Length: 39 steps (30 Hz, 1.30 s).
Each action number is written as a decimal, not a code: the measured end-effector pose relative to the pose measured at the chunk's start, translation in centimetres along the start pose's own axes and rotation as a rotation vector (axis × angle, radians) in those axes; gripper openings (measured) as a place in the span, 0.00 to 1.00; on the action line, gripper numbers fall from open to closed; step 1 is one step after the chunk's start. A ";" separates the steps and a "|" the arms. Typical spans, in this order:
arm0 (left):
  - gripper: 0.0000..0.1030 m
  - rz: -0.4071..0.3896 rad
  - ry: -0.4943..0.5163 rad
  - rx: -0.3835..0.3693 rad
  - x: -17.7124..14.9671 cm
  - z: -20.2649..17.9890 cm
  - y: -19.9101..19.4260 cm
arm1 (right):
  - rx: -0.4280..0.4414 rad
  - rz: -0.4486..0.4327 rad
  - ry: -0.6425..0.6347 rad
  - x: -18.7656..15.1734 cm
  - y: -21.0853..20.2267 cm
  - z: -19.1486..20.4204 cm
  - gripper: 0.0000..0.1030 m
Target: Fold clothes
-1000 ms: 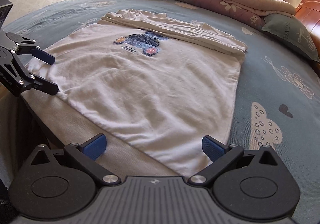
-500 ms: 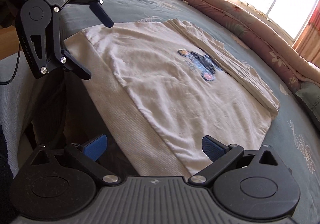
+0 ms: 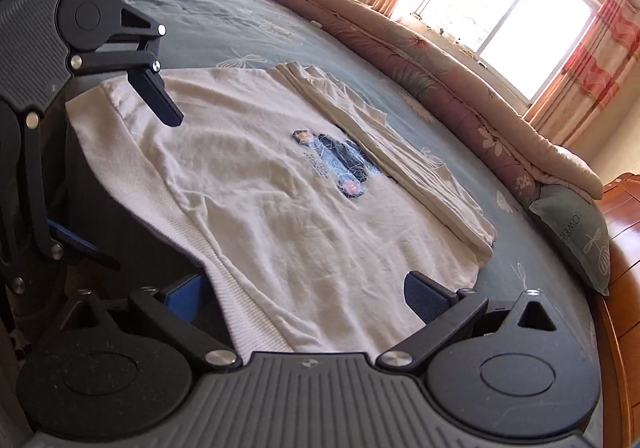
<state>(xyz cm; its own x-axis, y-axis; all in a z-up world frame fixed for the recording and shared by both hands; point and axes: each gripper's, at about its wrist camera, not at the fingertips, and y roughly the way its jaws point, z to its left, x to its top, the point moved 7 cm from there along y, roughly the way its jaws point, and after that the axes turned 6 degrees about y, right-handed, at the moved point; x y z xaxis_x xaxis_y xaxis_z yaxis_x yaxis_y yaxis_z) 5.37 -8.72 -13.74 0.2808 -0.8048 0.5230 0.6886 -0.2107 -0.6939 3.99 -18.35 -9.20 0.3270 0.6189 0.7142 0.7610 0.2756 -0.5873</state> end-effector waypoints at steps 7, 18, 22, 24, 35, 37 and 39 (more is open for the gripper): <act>1.00 -0.023 -0.011 0.034 0.4 1.3 0.6 | 0.018 -0.003 -0.002 -0.1 -0.5 0.1 1.00; 0.99 -0.062 -0.093 0.087 1.2 4.3 -0.8 | -0.021 -0.010 -0.051 0.6 1.5 2.0 1.00; 0.99 -0.064 -0.100 0.063 0.4 3.9 -0.9 | -0.096 -0.010 -0.075 0.8 2.4 2.1 1.00; 0.99 -0.071 -0.083 0.067 0.0 3.4 -0.8 | -0.150 -0.018 -0.064 0.8 2.3 1.3 1.00; 0.99 -0.046 -0.019 0.277 0.1 4.1 0.9 | -0.167 -0.077 -0.006 1.4 1.0 -0.3 1.00; 0.99 -0.015 -0.001 0.295 -1.2 4.7 0.7 | -0.168 -0.053 -0.005 0.6 1.3 -0.6 1.00; 1.00 -0.002 0.001 0.307 -2.5 5.2 0.4 | -0.171 -0.023 -0.010 -0.4 1.8 -0.9 1.00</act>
<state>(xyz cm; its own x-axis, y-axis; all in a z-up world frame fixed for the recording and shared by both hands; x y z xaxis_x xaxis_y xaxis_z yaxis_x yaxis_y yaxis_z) 8.41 -3.95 -12.76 0.2787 -0.8053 0.5233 0.8590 -0.0347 -0.5108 5.71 -18.74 -10.16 0.3032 0.6214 0.7224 0.8528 0.1613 -0.4966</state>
